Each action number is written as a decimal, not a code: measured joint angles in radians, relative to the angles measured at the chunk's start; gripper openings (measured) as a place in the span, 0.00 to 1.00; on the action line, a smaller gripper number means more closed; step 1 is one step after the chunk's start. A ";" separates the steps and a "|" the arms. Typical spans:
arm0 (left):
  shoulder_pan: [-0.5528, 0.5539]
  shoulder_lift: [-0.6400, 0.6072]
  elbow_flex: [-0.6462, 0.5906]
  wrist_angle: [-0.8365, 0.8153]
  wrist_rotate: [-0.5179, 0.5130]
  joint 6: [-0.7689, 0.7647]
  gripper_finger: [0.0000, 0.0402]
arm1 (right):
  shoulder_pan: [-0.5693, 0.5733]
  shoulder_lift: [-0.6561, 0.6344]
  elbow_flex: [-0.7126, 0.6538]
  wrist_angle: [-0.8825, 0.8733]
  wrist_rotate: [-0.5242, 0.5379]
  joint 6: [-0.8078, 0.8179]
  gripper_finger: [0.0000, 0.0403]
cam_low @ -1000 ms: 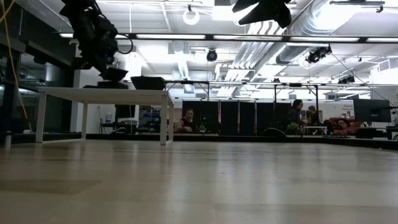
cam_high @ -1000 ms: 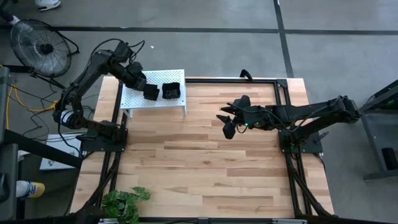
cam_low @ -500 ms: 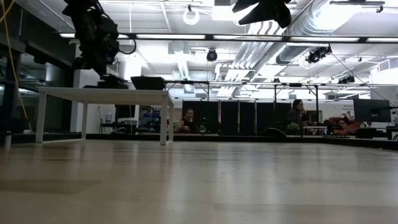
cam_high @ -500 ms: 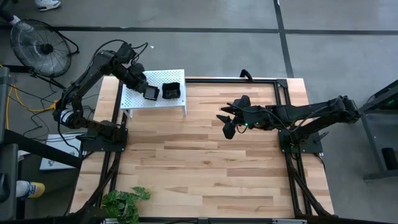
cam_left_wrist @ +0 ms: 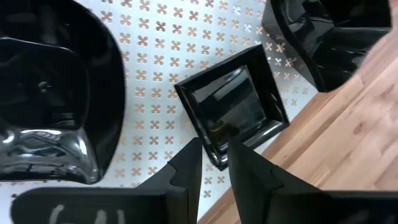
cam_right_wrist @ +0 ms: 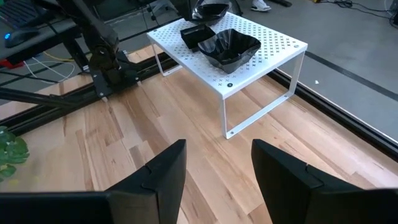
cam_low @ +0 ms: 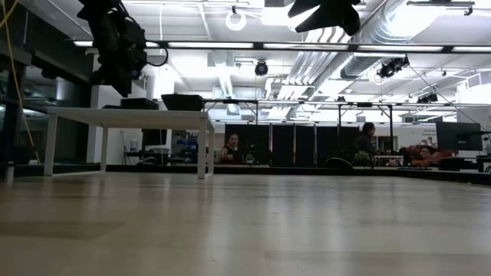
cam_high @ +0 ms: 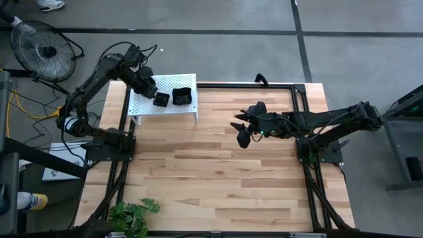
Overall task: Pick & Place Mini shaped plates
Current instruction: Return to Home Position
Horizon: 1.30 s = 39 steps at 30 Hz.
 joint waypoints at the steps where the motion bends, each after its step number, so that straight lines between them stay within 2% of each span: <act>1: 0.000 0.000 0.000 0.002 -0.007 0.001 0.19 | 0.000 0.000 0.000 -0.001 -0.003 0.000 0.44; 4: 0.001 -0.010 0.008 0.018 -0.006 0.032 0.19 | 0.000 -0.006 0.000 -0.001 -0.017 0.001 0.44; 9: -0.001 -0.053 0.093 0.029 -0.034 0.141 0.18 | 0.000 -0.049 0.000 -0.014 -0.030 -0.034 0.44; 12: -0.039 -0.128 0.113 0.065 -0.045 0.202 0.18 | 0.001 -0.096 0.000 -0.071 -0.048 -0.054 0.44; 15: -0.116 -0.245 0.072 0.140 -0.082 0.205 0.18 | 0.017 -0.168 -0.019 -0.155 -0.052 -0.057 0.44; 18: -0.191 -0.397 -0.025 0.212 -0.151 0.170 0.18 | 0.055 -0.288 -0.124 -0.163 -0.047 -0.008 0.44; 21: -0.249 -0.589 -0.184 0.318 -0.164 0.077 0.18 | 0.105 -0.443 -0.305 -0.077 -0.006 0.106 0.44; 25: -0.319 -0.856 -0.425 0.538 -0.060 -0.048 0.18 | 0.152 -0.610 -0.538 0.141 0.008 0.235 0.44; 29: -0.389 -1.067 -0.623 0.757 -0.038 -0.173 0.18 | 0.150 -0.651 -0.689 0.429 0.016 0.245 0.44; 31: -0.420 -1.125 -0.706 0.834 -0.043 -0.202 0.18 | 0.130 -0.633 -0.724 0.508 0.027 0.241 0.44; 34: -0.466 -1.171 -0.802 0.908 -0.094 -0.220 0.18 | 0.081 -0.589 -0.735 0.533 0.007 0.254 0.44; 39: -0.543 -1.153 -0.902 1.028 -0.163 -0.220 0.18 | -0.034 -0.534 -0.735 0.582 -0.132 0.248 0.44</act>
